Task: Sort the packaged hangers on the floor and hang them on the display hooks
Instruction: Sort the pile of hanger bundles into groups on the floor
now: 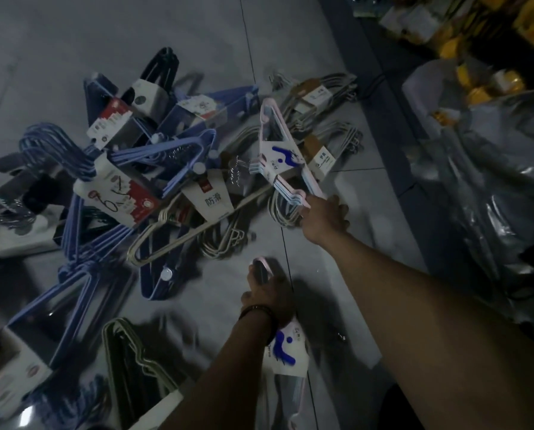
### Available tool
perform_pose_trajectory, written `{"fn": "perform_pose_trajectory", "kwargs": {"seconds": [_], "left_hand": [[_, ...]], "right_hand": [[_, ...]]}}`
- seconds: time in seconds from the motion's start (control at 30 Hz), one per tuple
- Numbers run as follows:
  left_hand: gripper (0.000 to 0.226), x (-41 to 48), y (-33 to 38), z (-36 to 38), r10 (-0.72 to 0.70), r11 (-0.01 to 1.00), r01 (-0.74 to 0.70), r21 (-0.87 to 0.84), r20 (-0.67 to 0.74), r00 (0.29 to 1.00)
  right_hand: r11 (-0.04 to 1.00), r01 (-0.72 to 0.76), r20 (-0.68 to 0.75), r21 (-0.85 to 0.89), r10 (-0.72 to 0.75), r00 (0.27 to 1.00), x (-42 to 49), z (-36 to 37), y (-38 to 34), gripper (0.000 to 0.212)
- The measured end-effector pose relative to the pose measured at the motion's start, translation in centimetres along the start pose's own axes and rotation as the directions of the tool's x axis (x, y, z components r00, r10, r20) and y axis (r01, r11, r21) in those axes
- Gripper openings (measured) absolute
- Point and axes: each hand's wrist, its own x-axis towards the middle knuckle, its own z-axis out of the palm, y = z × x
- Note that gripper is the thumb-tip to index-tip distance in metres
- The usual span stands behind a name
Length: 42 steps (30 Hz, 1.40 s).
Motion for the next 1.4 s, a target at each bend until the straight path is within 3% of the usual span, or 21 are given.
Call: {"fn": "perform_pose_trajectory", "kwargs": {"seconds": [0.07, 0.13, 0.27, 0.43, 0.5, 0.67, 0.8, 0.93, 1.0, 1.13, 1.27, 1.4], "left_hand": [[0.053, -0.1, 0.5, -2.2, 0.001, 1.0, -0.002, -0.016, -0.072, 0.997], [0.043, -0.5, 1.8, -5.2, -0.002, 0.979, -0.033, -0.201, -0.174, 0.985], [0.021, -6.0, 6.8, -11.6, 0.076, 0.79, -0.247, -0.561, -0.31, 0.948], [0.044, -14.7, 9.5, -13.0, 0.151, 0.39, -0.123, -0.913, -0.068, 0.986], [0.05, -17.6, 9.1, -12.5, 0.122, 0.332, -0.053, -0.942, -0.013, 0.992], [0.04, -24.1, 7.4, -11.2, 0.175, 0.411, -0.079, -0.908, -0.006, 0.984], [0.028, -28.1, 5.2, -11.0, 0.251, 0.367, -0.073, -0.927, 0.023, 0.968], [0.028, -30.1, 2.7, -10.5, 0.271, 0.397, -0.146, -0.906, -0.036, 0.962], [0.028, -30.6, 1.4, -10.1, 0.228, 0.461, -0.181, -0.869, -0.081, 0.97], [0.028, -29.6, -0.9, -8.5, 0.104, 0.638, -0.181, -0.748, -0.149, 0.983], [0.027, -27.9, -2.0, -6.0, 0.044, 0.728, -0.16, -0.667, -0.189, 0.981], [0.034, -24.1, -2.6, -3.4, -0.025, 0.807, -0.113, -0.58, -0.224, 0.974]], "right_hand": [[0.997, 0.024, -0.057, 0.068, -0.02, 0.998, -1.2, -1.4, -0.1, 0.033], [0.988, 0.071, -0.069, 0.137, -0.062, 0.996, -3.1, -2.9, -0.3, 0.036], [0.939, 0.134, -0.112, 0.317, -0.103, 0.988, -9.8, -5.9, -1.4, 0.044], [0.804, 0.216, -0.086, 0.555, -0.202, 0.975, -21.8, -8.7, -0.4, 0.04], [0.772, 0.215, -0.063, 0.598, -0.222, 0.973, -26.1, -10.0, 0.4, 0.034], [0.661, 0.159, 0.107, 0.734, -0.343, 0.933, -36.0, -13.1, 2.3, 0.031], [0.574, 0.032, 0.211, 0.818, -0.353, 0.912, -41.0, -12.7, 3.3, 0.027], [0.645, -0.007, 0.298, 0.764, -0.344, 0.891, -42.5, -11.6, 4.5, 0.034], [0.645, -0.029, 0.27, 0.764, -0.278, 0.922, -42.6, -12.0, 4.8, 0.041], [0.427, -0.067, 0.11, 0.902, -0.078, 0.991, -40.4, -13.3, 5.4, 0.056], [0.478, 0.006, -0.028, 0.879, 0.04, 0.999, -36.8, -12.4, 6.0, 0.039], [0.499, -0.071, 0.037, 0.864, 0.078, 0.996, -33.1, -10.4, 7.0, 0.044]]}}
